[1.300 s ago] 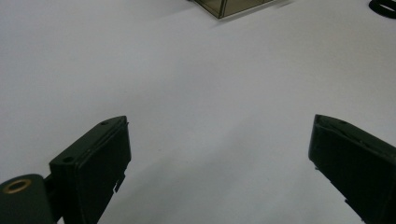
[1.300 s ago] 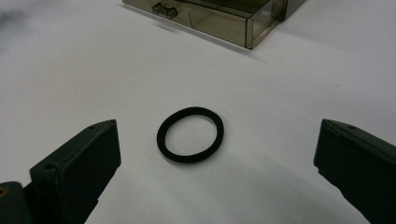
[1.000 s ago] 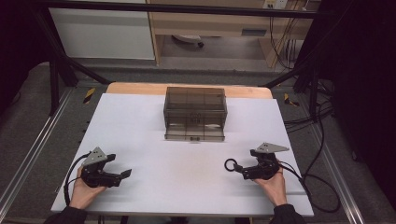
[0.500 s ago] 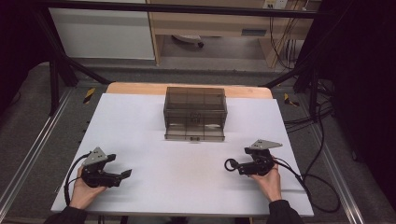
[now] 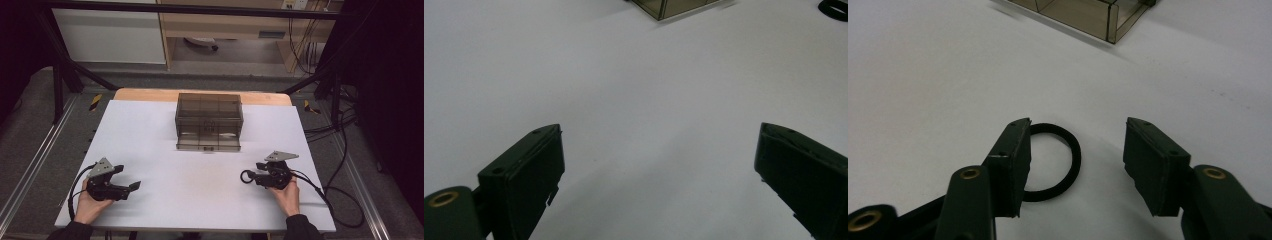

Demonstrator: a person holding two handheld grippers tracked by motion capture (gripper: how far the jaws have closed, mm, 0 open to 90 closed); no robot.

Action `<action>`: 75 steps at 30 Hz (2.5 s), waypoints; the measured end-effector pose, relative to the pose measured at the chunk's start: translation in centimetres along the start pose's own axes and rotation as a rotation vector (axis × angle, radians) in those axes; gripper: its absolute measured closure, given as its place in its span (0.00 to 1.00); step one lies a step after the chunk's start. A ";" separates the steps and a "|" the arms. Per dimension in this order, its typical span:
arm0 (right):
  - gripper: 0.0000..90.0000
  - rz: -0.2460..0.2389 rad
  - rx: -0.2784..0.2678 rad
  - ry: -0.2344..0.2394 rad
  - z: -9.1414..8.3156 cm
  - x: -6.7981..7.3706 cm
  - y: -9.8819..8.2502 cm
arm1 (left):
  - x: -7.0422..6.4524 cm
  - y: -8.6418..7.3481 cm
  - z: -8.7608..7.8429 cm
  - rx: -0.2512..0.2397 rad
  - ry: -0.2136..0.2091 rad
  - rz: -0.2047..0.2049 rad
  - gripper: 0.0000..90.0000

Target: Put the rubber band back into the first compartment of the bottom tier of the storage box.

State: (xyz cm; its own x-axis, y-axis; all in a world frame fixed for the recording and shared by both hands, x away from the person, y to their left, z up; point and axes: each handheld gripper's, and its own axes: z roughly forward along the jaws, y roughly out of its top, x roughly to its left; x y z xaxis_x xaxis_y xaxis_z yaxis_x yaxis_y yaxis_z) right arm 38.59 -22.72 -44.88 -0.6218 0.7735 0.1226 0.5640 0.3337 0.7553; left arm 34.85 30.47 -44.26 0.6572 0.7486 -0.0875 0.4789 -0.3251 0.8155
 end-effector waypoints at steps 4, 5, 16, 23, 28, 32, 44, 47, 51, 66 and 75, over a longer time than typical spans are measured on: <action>0.57 -0.006 0.005 0.003 0.0 0.0 0.0 | 0.0 0.0 0.0 -0.002 0.001 -0.002 0.06; 0.59 -0.009 0.008 0.002 0.1 0.0 -0.1 | 0.0 0.0 0.0 0.000 0.001 0.000 0.06; 0.76 -0.012 0.033 -0.008 0.4 0.1 -0.2 | -0.1 0.0 0.0 -0.001 0.003 0.000 0.06; 0.84 -0.003 0.045 -0.005 0.3 0.1 -0.2 | -0.1 0.0 0.0 0.000 0.004 0.000 0.06; 0.89 -0.002 0.053 -0.007 0.5 0.1 -0.2 | 0.0 0.0 0.0 0.000 0.005 0.000 0.06; 0.90 -0.003 0.057 -0.006 0.5 0.1 -0.3 | -0.1 0.0 0.1 0.001 0.006 0.001 0.06; 0.95 0.013 0.059 -0.009 0.5 0.1 -0.3 | 0.0 0.0 0.0 -0.001 0.007 0.001 0.06; 0.96 0.021 0.059 -0.008 0.5 0.2 -0.3 | 0.0 0.0 0.0 -0.001 0.007 0.000 0.06; 0.97 0.026 0.061 -0.009 0.5 0.2 -0.2 | 0.0 0.0 0.0 -0.001 0.007 0.000 0.06; 0.97 0.038 0.035 -0.002 -0.2 0.2 0.0 | -0.1 0.0 0.0 -0.001 0.008 0.001 0.06; 0.97 0.039 0.007 0.001 -0.9 0.2 0.1 | -0.1 0.0 0.0 -0.001 0.008 0.002 0.06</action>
State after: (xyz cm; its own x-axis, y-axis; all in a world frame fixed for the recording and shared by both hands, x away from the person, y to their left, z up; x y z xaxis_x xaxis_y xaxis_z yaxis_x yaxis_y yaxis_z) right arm 38.05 -23.02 -44.15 -0.5995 0.7856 0.1528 0.5920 0.3068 0.7453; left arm 34.82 30.42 -44.26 0.6536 0.7525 -0.0813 0.4769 -0.3260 0.8163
